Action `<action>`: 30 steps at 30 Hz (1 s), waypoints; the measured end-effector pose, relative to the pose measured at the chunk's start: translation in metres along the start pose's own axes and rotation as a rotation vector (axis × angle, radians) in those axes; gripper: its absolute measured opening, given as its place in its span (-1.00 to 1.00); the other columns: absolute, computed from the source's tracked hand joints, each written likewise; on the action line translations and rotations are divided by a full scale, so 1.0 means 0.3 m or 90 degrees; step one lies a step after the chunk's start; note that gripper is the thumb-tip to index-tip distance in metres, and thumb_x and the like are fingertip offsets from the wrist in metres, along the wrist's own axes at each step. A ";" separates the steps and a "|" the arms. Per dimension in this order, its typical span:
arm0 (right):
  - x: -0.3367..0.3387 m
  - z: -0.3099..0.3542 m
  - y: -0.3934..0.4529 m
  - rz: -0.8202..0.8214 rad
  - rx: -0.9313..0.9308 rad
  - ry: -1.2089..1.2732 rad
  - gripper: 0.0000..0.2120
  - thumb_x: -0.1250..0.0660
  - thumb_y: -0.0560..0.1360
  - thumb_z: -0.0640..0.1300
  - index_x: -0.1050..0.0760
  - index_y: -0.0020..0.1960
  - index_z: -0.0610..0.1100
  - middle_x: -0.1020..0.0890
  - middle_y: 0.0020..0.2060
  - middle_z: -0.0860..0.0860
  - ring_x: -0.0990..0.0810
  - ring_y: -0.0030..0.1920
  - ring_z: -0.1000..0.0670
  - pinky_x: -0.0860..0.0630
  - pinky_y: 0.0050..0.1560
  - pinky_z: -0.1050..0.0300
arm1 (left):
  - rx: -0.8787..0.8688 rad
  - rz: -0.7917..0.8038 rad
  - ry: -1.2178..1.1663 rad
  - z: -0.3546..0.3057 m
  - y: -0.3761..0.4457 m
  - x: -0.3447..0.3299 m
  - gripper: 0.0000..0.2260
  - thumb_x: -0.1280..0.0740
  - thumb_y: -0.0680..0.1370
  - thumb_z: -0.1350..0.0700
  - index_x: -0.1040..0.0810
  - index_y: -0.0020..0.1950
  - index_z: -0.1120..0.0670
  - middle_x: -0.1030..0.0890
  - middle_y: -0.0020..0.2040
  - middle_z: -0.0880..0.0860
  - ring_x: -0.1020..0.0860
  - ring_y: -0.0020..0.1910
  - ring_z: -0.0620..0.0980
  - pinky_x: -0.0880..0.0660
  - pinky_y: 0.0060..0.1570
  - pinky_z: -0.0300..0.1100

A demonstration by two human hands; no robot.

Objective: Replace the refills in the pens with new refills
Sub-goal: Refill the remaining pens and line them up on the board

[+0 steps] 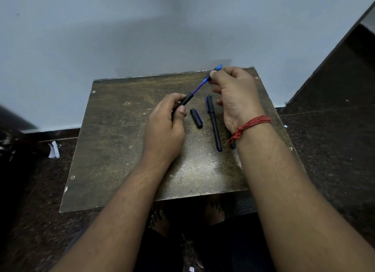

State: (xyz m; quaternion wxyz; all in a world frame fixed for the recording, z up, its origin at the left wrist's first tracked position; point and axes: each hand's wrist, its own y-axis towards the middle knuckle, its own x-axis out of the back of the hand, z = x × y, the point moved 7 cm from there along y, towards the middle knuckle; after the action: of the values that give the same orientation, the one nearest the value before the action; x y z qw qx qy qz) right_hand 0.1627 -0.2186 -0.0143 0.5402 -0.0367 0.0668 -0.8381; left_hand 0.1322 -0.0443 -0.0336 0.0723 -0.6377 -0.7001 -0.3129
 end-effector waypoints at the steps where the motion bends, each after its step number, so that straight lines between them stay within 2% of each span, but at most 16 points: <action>1: -0.004 0.001 -0.002 0.011 0.002 -0.005 -0.95 -0.40 0.49 -0.15 -0.56 -0.13 -0.02 -0.70 -0.08 -0.03 -0.57 -0.15 0.09 -0.43 -0.16 0.16 | -0.001 0.000 0.000 -0.001 0.000 0.000 -0.79 -0.22 0.63 0.11 -0.53 0.24 -0.01 -0.61 0.00 -0.06 -0.61 0.00 -0.05 -0.59 -0.02 0.05; 6: -0.042 0.007 -0.018 0.082 0.028 -0.038 -0.90 -0.38 0.48 -0.20 -0.55 -0.16 -0.03 -0.67 -0.12 -0.06 -0.52 -0.22 0.11 -0.39 -0.27 0.24 | 0.000 -0.002 -0.008 -0.003 -0.002 -0.001 -0.80 -0.23 0.63 0.13 -0.53 0.23 0.00 -0.61 -0.02 -0.05 -0.61 -0.01 -0.05 -0.57 -0.03 0.02; 10: -0.076 0.003 -0.026 0.128 0.027 -0.046 -0.88 -0.36 0.48 -0.24 -0.53 -0.16 -0.04 -0.66 -0.16 -0.05 -0.51 -0.34 0.19 -0.36 -0.38 0.35 | 0.016 -0.011 -0.025 -0.003 0.001 0.008 -0.81 -0.23 0.64 0.17 -0.53 0.22 0.02 -0.61 -0.05 -0.04 -0.59 -0.03 -0.09 -0.55 -0.02 -0.06; 14: -0.085 -0.004 -0.030 0.151 0.017 -0.069 -0.88 -0.36 0.48 -0.22 -0.54 -0.18 -0.03 -0.68 -0.19 -0.03 -0.52 -0.26 0.10 -0.37 -0.33 0.23 | 0.022 -0.015 -0.028 -0.008 0.001 0.014 -0.81 -0.23 0.65 0.18 -0.52 0.22 0.01 -0.61 -0.05 -0.06 -0.58 -0.03 -0.14 -0.54 -0.03 -0.14; 16: -0.087 -0.004 -0.032 0.161 0.017 -0.074 -0.90 -0.37 0.48 -0.20 -0.54 -0.17 -0.02 -0.68 -0.20 -0.01 -0.52 -0.26 0.08 -0.36 -0.31 0.18 | 0.021 -0.016 -0.032 -0.010 0.000 0.016 -0.81 -0.23 0.65 0.18 -0.52 0.22 0.00 -0.60 -0.06 -0.07 -0.58 -0.03 -0.13 -0.55 -0.02 -0.10; 21: -0.086 0.006 -0.028 0.207 0.016 -0.052 -0.87 -0.37 0.49 -0.20 -0.51 -0.20 -0.02 -0.66 -0.31 0.02 -0.50 -0.29 0.06 -0.30 -0.38 0.20 | 0.001 -0.027 -0.041 -0.012 -0.001 0.019 -0.81 -0.22 0.64 0.19 -0.53 0.20 0.03 -0.60 -0.08 -0.06 -0.59 -0.05 -0.07 -0.55 -0.03 0.00; 26: -0.083 0.002 -0.016 0.223 0.031 -0.028 -0.78 -0.41 0.49 -0.12 -0.41 -0.26 -0.03 -0.50 -0.45 0.05 -0.39 -0.39 0.05 -0.23 -0.44 0.18 | -0.031 -0.026 -0.041 -0.029 -0.004 0.012 -0.81 -0.24 0.63 0.19 -0.54 0.21 0.07 -0.61 -0.03 -0.06 -0.60 -0.02 -0.07 -0.56 -0.01 -0.06; 28: -0.077 0.000 -0.015 0.233 0.049 -0.056 -0.77 -0.44 0.50 -0.03 -0.44 -0.20 -0.08 -0.46 -0.43 0.04 -0.40 -0.37 0.04 -0.26 -0.43 0.19 | -0.035 -0.023 -0.039 -0.033 -0.003 0.010 -0.81 -0.24 0.63 0.19 -0.54 0.21 0.07 -0.60 -0.02 -0.07 -0.60 -0.01 -0.08 -0.56 -0.01 -0.10; 30: -0.062 -0.003 -0.011 0.238 0.058 -0.093 -0.69 -0.47 0.46 0.12 -0.47 -0.13 -0.09 -0.52 -0.38 0.05 -0.47 -0.32 0.04 -0.34 -0.39 0.21 | -0.031 -0.023 -0.039 -0.033 -0.004 0.008 -0.82 -0.24 0.64 0.18 -0.54 0.21 0.06 -0.60 -0.02 -0.07 -0.60 -0.01 -0.09 -0.56 -0.01 -0.13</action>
State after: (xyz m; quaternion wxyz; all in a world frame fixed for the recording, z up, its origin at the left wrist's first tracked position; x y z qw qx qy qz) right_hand 0.1674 -0.2003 -0.0146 0.6909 -0.0598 -0.0051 -0.7204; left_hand 0.1277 -0.0475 -0.0249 0.0297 -0.6361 -0.7053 -0.3115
